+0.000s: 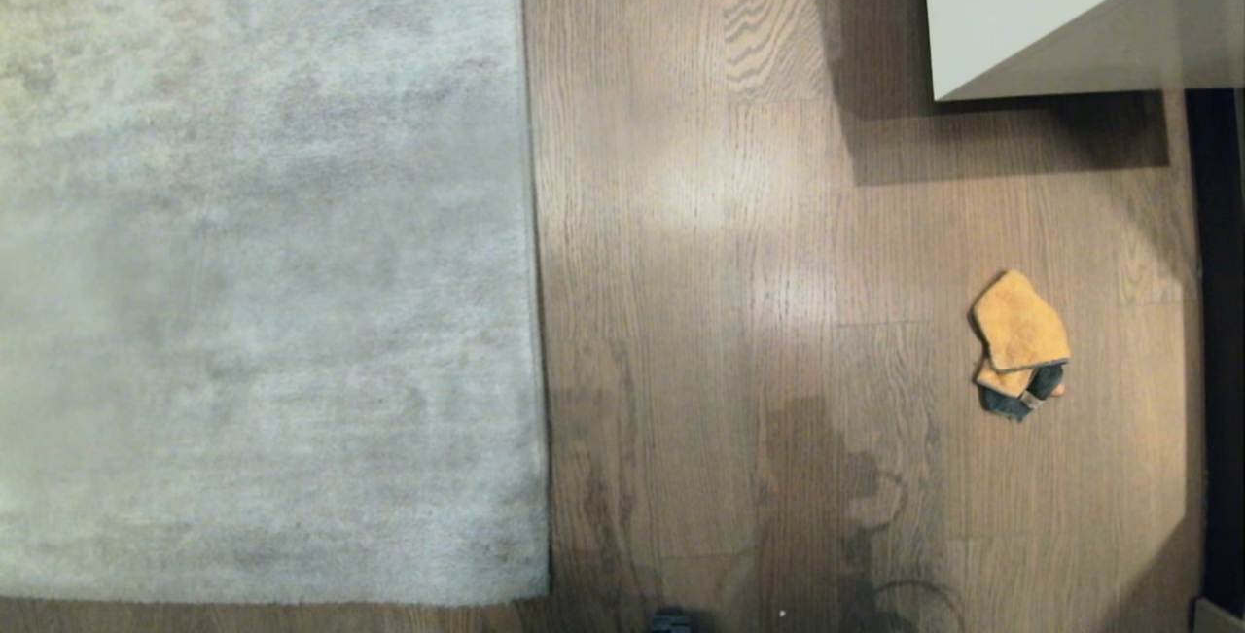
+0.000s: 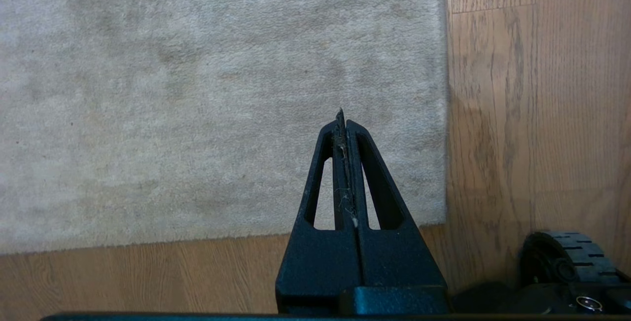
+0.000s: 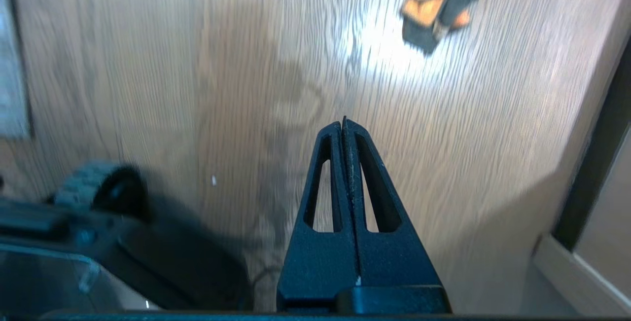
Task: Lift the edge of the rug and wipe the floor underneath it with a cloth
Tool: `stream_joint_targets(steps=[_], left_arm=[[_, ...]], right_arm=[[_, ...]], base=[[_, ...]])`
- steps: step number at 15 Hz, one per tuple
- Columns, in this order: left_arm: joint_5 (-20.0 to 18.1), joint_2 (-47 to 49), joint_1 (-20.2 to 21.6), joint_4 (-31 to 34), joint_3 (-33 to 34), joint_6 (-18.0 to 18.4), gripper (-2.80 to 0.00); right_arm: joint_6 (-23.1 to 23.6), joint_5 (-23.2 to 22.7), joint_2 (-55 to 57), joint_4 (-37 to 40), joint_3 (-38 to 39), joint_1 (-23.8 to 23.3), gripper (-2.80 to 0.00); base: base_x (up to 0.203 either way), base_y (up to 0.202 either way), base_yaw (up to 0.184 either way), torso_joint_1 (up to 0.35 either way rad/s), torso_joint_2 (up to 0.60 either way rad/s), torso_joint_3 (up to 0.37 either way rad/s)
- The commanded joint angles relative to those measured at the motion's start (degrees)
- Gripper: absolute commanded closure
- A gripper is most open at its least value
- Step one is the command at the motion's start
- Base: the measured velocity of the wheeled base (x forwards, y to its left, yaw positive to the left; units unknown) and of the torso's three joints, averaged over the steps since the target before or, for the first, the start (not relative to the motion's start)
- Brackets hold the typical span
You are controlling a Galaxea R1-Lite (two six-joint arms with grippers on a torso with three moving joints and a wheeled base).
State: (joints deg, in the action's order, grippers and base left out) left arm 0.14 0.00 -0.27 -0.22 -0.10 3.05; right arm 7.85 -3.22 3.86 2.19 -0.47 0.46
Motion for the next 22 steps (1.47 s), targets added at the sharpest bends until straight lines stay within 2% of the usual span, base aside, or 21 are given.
stream_joint_targets(steps=[1,22], left_arm=[[0.0,0.0,0.0,0.0,0.0,0.0,0.0],[0.0,0.0,0.0,0.0,0.0,0.0,0.0]], right_arm=[[0.0,0.0,-3.9,-0.8,0.2,0.0,0.0],[-0.1,0.0,-3.9,-0.9,0.2,0.0,0.0]], base=[[0.0,0.0,0.0,0.0,0.0,0.0],[0.0,0.0,0.0,0.0,0.0,0.0]])
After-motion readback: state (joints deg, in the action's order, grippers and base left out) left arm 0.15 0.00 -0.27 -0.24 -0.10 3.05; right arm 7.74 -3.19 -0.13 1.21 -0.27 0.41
